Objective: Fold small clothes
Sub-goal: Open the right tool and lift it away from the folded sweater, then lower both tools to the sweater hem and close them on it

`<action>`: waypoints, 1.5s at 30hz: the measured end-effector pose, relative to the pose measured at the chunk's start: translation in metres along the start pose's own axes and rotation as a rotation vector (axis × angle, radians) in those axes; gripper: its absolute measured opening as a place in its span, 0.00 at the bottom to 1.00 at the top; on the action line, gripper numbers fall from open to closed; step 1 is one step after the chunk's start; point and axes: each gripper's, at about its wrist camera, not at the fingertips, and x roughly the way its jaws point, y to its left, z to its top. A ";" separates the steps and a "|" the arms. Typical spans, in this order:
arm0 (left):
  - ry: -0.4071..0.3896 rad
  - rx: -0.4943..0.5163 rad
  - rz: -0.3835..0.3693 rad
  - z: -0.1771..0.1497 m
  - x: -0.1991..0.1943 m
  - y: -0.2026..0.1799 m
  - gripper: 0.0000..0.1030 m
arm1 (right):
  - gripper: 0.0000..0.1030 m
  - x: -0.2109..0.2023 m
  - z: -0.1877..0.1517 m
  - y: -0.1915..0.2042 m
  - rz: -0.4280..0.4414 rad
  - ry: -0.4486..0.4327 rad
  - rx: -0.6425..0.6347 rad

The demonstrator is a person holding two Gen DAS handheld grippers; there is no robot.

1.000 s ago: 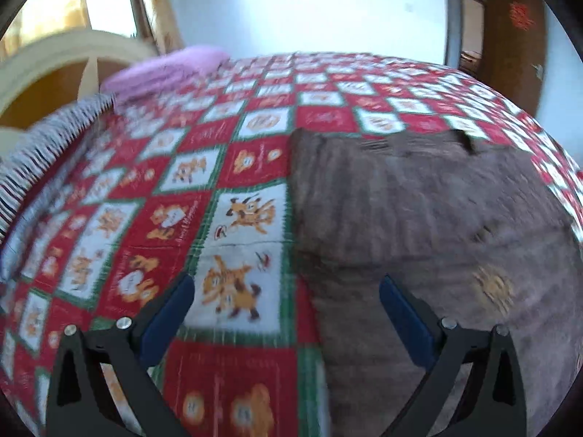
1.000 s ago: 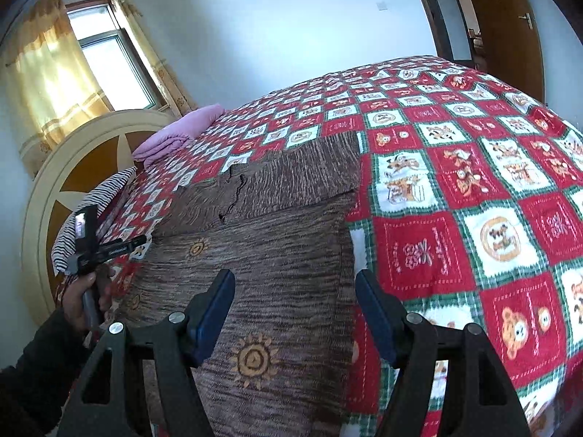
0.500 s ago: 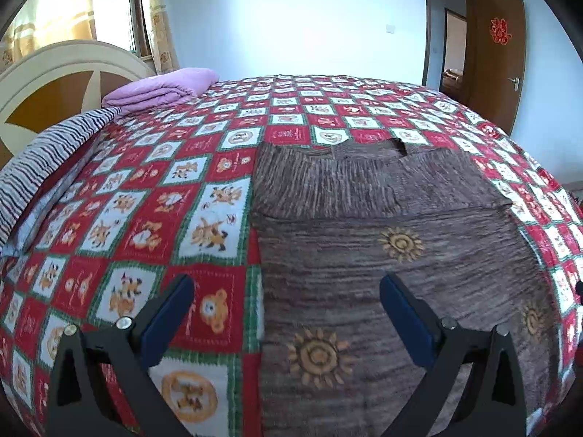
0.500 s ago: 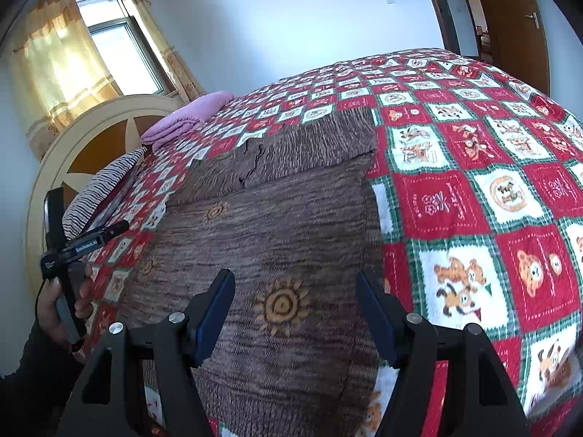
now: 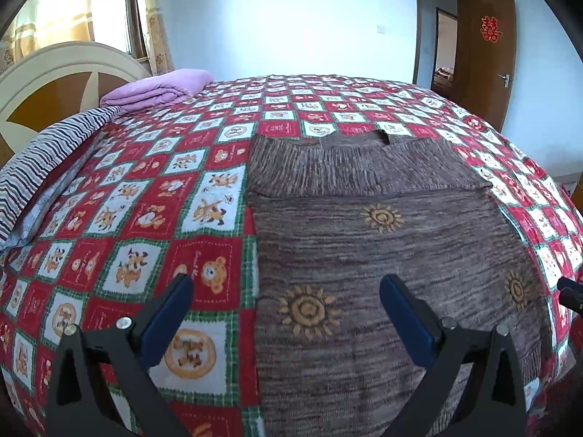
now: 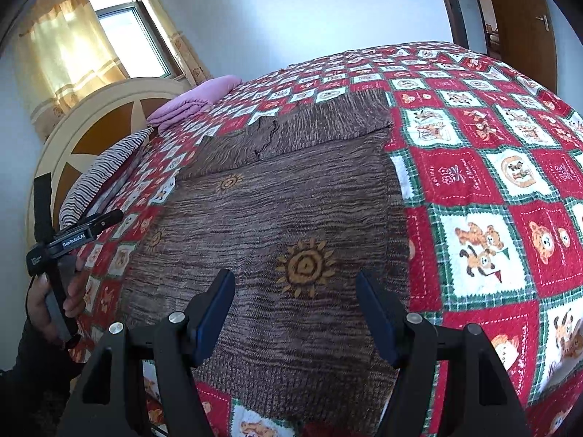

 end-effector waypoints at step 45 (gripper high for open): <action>0.292 -0.145 -0.248 -0.127 -0.019 0.025 0.50 | 0.67 0.004 -0.058 -0.011 -0.106 0.120 0.053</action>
